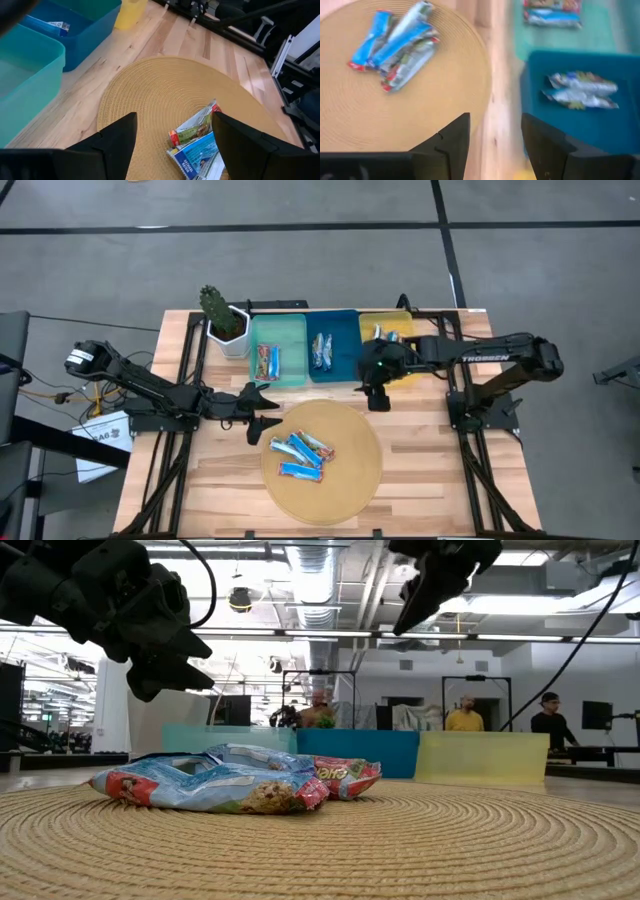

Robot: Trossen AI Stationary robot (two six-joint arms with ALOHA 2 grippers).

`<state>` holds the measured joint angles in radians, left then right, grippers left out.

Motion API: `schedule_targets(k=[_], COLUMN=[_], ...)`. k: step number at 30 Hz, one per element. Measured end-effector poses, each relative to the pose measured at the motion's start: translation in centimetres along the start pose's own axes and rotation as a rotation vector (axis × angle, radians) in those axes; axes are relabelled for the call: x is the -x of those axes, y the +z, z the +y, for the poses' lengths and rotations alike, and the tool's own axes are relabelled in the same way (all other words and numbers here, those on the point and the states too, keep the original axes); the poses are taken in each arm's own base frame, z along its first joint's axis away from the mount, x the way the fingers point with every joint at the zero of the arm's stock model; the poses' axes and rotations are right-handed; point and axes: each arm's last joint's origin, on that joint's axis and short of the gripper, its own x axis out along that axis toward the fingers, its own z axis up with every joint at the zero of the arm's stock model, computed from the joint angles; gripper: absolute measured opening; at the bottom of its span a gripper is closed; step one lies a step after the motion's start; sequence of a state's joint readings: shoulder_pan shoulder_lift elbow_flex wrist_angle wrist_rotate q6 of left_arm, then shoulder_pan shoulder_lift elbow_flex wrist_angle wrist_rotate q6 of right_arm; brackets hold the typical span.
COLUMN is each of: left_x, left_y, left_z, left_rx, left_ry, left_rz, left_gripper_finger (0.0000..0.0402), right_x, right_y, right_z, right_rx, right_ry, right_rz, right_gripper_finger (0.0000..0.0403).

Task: Pick and place Granola Bars by type
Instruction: Put the yellow granola bar into the yellow bin

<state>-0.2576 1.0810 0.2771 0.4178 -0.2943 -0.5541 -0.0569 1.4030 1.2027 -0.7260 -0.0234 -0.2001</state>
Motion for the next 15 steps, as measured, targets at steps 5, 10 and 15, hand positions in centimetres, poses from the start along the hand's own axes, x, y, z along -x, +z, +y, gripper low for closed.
schedule_targets(k=[5,10,15], left_x=[0.0,0.0,0.0], left_y=[0.0,0.0,0.0], left_z=[0.0,0.0,0.0], left_rx=[0.023,0.015,-0.015], left_ry=[-0.002,-0.002,-0.001], left_rz=[-0.003,-0.003,-0.002], left_gripper_finger=[0.0249,0.0249,0.0249], right_x=[-0.8,-2.6,-4.4], right_y=[-1.4,-3.5,-4.0], right_z=[1.3,2.6,5.0], right_rx=[0.026,-0.108,-0.146], right_ry=[0.012,0.027,0.092], right_rz=[-0.063,-0.193,-0.321], right_gripper_finger=[0.0162,0.0160,0.0162])
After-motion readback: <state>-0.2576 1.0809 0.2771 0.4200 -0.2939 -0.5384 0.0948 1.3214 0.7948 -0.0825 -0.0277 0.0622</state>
